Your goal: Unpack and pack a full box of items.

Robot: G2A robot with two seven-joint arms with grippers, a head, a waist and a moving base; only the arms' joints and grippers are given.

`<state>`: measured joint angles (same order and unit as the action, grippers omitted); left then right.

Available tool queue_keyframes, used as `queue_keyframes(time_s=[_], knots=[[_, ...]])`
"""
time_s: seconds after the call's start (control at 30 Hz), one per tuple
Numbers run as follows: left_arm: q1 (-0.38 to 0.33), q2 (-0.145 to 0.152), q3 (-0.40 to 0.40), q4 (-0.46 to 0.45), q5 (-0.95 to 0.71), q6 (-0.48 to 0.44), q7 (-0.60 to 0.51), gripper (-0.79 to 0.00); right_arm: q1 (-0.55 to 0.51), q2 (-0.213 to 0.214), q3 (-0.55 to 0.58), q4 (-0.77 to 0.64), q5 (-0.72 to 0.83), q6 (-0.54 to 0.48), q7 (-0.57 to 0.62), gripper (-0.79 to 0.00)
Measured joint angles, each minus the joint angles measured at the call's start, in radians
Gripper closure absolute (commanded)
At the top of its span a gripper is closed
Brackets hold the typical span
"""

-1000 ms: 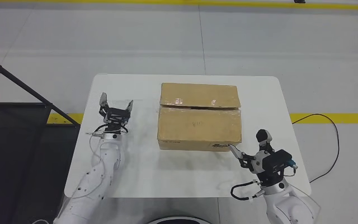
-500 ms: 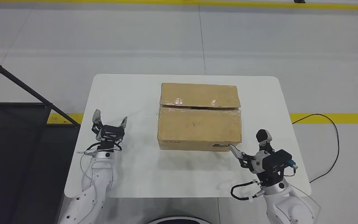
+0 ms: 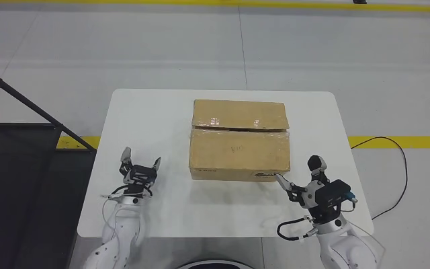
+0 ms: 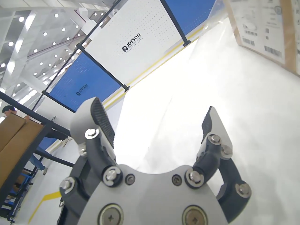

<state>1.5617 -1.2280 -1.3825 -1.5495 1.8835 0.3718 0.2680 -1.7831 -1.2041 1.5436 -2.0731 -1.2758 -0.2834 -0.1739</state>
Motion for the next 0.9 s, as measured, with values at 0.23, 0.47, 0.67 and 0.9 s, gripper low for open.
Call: queue_keyframes(time_s=[0.23, 0.47, 0.67, 0.9], knots=[[0.089, 0.006, -0.063, -0.142, -0.088, -0.100, 0.002, -0.785, 0.000, 0.000, 0.000, 0.000, 0.000, 0.000, 0.000, -0.785], [0.219, 0.023, -0.183, -0.345, -0.227, -0.316, -0.005, -0.785, 0.001, 0.000, -0.001, 0.000, 0.002, 0.000, 0.000, -0.785], [0.317, 0.028, -0.285, -0.478, -0.449, -0.495, 0.017, -0.785, 0.068, 0.001, 0.013, 0.036, 0.188, -0.094, 0.080, -0.785], [0.332, 0.030, -0.374, -0.505, -0.718, -0.638, 0.006, -0.785, 0.191, 0.008, 0.046, 0.126, 0.535, -0.224, 0.243, -0.785]])
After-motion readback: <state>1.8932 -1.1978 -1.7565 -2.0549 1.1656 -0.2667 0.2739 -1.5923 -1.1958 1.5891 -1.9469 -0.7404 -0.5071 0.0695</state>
